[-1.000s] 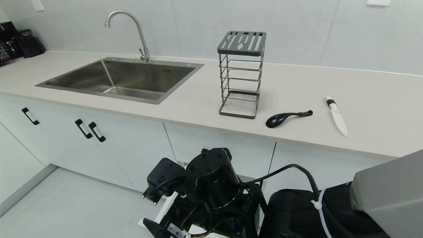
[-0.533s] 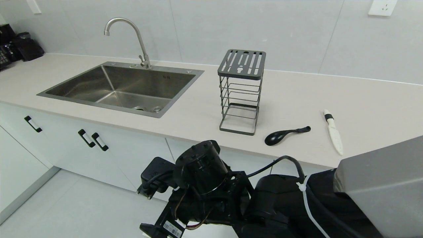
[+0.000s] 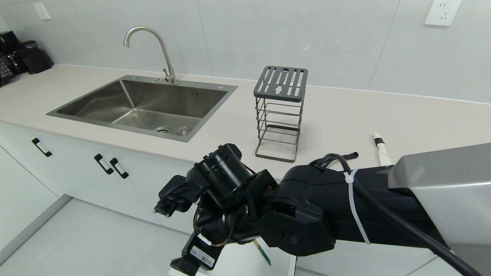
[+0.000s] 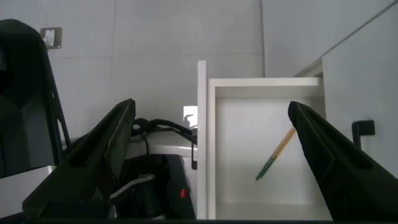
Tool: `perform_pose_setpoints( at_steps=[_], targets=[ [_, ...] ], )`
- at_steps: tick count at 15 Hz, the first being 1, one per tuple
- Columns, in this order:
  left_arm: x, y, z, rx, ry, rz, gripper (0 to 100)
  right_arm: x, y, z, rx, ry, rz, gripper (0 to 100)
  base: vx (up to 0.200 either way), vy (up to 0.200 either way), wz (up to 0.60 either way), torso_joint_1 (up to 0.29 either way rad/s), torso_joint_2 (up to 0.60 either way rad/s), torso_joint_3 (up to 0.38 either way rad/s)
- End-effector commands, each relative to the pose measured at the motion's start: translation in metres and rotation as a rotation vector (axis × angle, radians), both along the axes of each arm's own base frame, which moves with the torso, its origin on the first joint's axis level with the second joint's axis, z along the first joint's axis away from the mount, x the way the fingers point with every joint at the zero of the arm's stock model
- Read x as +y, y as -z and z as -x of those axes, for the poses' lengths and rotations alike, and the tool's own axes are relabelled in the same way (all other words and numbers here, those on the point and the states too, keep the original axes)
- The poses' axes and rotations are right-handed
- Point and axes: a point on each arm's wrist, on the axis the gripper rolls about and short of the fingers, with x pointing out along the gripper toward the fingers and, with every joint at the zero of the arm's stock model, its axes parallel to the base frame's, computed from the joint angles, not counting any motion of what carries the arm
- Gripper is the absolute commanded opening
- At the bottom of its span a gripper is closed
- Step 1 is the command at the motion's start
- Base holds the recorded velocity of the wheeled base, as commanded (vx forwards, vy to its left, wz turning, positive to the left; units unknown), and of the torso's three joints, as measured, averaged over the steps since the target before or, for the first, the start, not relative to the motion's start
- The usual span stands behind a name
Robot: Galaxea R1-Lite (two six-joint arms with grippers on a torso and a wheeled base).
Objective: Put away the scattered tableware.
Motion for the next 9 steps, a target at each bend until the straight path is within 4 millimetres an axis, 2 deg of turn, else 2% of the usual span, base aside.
perform_pose_setpoints(
  at_steps=[1, 4, 5, 6, 9],
  targets=[
    [0.000, 0.000, 0.000, 0.000, -0.001, 0.000, 100, -0.026, 0.002, 0.013, 0.030, -0.001, 0.055, 100, 0.000, 0.000, 0.00, 0.000, 0.00, 0.000],
    [0.000, 0.000, 0.000, 0.000, -0.001, 0.000, 100, -0.052, 0.001, 0.023, -0.001, 0.014, -0.006, 100, 0.000, 0.000, 0.00, 0.000, 0.00, 0.000],
    [0.000, 0.000, 0.000, 0.000, -0.001, 0.000, 100, -0.052, 0.001, 0.023, -0.001, 0.014, -0.006, 100, 0.000, 0.000, 0.00, 0.000, 0.00, 0.000],
    [0.000, 0.000, 0.000, 0.000, -0.001, 0.000, 100, -0.072, -0.005, 0.022, -0.028, 0.041, -0.052, 100, 0.000, 0.000, 0.00, 0.000, 0.00, 0.000],
    [0.000, 0.000, 0.000, 0.000, -0.001, 0.000, 100, -0.117, -0.005, 0.041, -0.023, 0.065, -0.042, 100, 0.000, 0.000, 0.00, 0.000, 0.00, 0.000]
  ],
)
